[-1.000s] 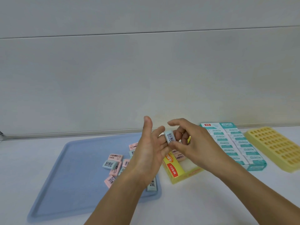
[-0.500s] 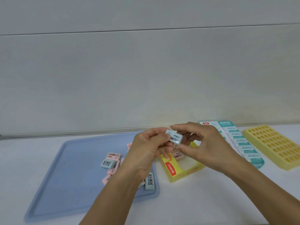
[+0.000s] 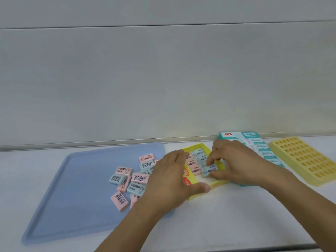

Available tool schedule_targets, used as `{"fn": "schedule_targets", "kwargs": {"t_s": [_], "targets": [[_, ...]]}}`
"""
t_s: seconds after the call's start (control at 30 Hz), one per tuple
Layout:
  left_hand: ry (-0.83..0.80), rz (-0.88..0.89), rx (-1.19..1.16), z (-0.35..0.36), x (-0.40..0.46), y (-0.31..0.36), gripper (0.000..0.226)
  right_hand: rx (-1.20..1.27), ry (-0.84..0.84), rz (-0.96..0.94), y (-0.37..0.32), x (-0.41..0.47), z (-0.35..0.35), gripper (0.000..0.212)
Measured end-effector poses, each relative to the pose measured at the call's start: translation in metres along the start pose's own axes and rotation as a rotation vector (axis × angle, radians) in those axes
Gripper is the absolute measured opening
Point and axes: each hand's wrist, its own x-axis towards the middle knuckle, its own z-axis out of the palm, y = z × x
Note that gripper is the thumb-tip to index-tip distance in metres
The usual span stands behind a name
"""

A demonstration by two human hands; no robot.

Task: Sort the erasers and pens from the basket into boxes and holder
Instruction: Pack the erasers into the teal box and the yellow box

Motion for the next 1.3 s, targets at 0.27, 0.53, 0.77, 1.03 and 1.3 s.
{"fn": "schedule_targets", "kwargs": {"t_s": [0.27, 0.53, 0.77, 1.03, 1.3], "targets": [[0.017, 0.026, 0.032, 0.002, 0.005, -0.007, 0.096, -0.194, -0.15, -0.015, -0.004, 0.011, -0.003, 0.019], [-0.013, 0.029, 0.015, 0.0, 0.006, -0.012, 0.093, -0.39, -0.135, -0.111, -0.012, 0.02, -0.002, 0.015], [-0.026, 0.046, 0.013, -0.002, 0.008, -0.013, 0.092, -0.263, -0.157, -0.146, -0.001, 0.016, 0.003, 0.025], [0.183, 0.013, -0.246, -0.032, -0.014, -0.041, 0.062, -0.043, 0.024, -0.066, -0.007, 0.011, 0.001, 0.018], [0.132, -0.179, -0.133, -0.051, -0.059, -0.105, 0.055, 0.184, 0.028, -0.298, -0.103, 0.055, 0.007, 0.022]]}}
